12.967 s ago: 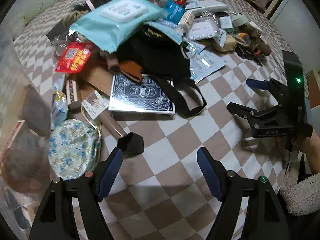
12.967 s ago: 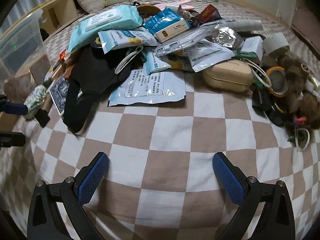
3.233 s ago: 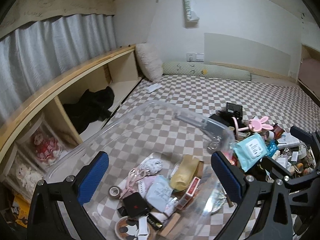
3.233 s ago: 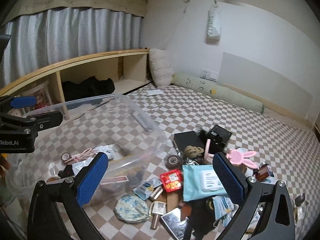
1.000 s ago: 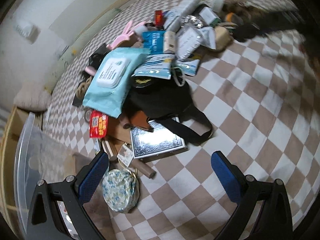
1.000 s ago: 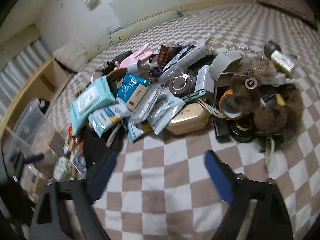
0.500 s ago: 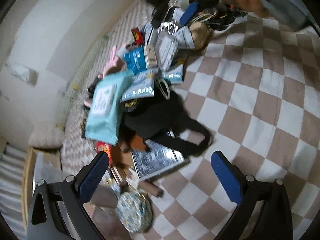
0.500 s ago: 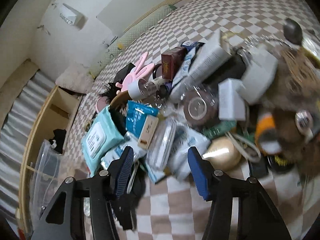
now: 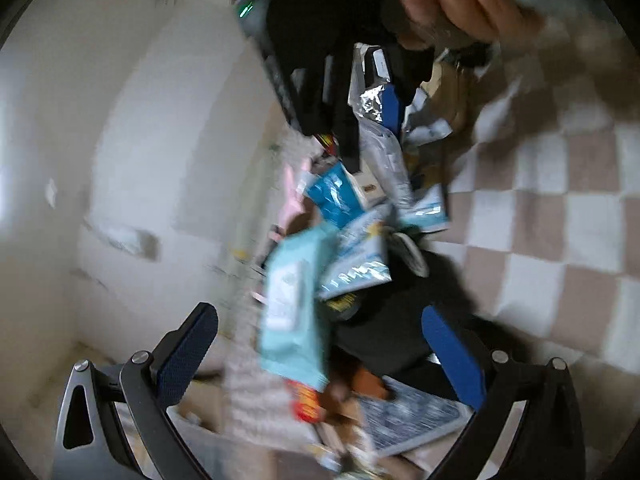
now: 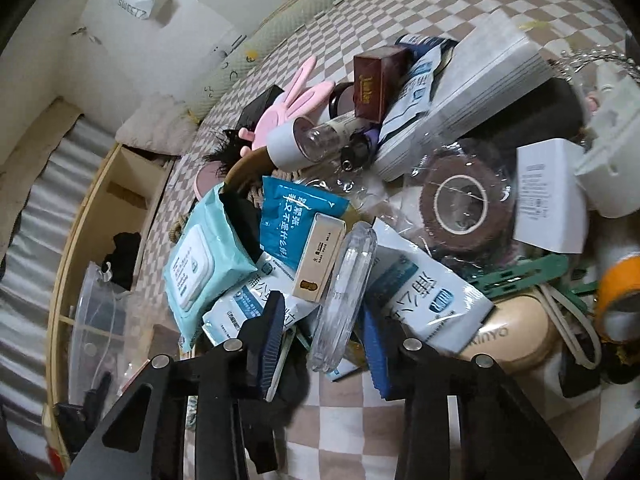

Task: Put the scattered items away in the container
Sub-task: 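Lower the right gripper toward the clear plastic case in the pile, then grasp the clear plastic case with the right gripper while the left gripper grasps a white pouch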

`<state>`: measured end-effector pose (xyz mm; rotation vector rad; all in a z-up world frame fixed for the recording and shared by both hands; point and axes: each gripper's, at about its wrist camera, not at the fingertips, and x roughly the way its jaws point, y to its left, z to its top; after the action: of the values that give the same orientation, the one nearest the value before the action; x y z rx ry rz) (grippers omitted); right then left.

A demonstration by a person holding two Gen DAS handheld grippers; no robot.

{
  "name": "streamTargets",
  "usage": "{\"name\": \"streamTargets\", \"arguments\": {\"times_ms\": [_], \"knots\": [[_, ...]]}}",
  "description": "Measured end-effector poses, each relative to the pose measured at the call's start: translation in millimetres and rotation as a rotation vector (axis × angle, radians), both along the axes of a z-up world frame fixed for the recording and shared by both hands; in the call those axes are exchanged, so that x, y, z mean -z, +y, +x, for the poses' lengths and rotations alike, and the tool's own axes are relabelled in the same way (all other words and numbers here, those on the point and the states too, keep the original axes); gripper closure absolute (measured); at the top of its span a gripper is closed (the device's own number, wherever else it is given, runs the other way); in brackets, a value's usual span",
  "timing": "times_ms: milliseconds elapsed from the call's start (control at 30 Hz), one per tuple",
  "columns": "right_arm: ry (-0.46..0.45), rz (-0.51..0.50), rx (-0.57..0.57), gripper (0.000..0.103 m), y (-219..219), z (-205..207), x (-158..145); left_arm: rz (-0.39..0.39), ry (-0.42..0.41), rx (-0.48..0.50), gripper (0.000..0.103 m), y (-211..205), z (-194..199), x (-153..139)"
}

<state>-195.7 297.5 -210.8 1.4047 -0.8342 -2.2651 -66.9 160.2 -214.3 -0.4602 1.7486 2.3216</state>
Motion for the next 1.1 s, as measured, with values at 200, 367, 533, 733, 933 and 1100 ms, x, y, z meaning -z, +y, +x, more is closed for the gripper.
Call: {"name": "streamTargets", "arguments": {"times_ms": [200,367,533,733,933,1100], "knots": [[-0.006,0.033,-0.034,0.076,-5,-4,3,-0.091,0.076,0.044,0.0,11,-14,17],[-0.001,0.04,-0.053,0.077,-3,-3,4,-0.157,0.158,0.064,0.013,21,-24,23],[-0.002,0.02,-0.071,0.077,0,-2,7,-0.184,0.17,0.062,0.014,26,-37,24],[-0.003,0.009,-0.087,0.077,0,-3,7,-0.227,0.158,0.077,0.025,24,-40,28],[-0.001,-0.022,-0.088,0.077,2,-2,7,-0.197,0.194,0.074,0.025,23,-50,3],[0.003,-0.028,-0.085,0.079,3,-2,6,-0.19,0.134,0.085,0.031,23,-62,4]]}}
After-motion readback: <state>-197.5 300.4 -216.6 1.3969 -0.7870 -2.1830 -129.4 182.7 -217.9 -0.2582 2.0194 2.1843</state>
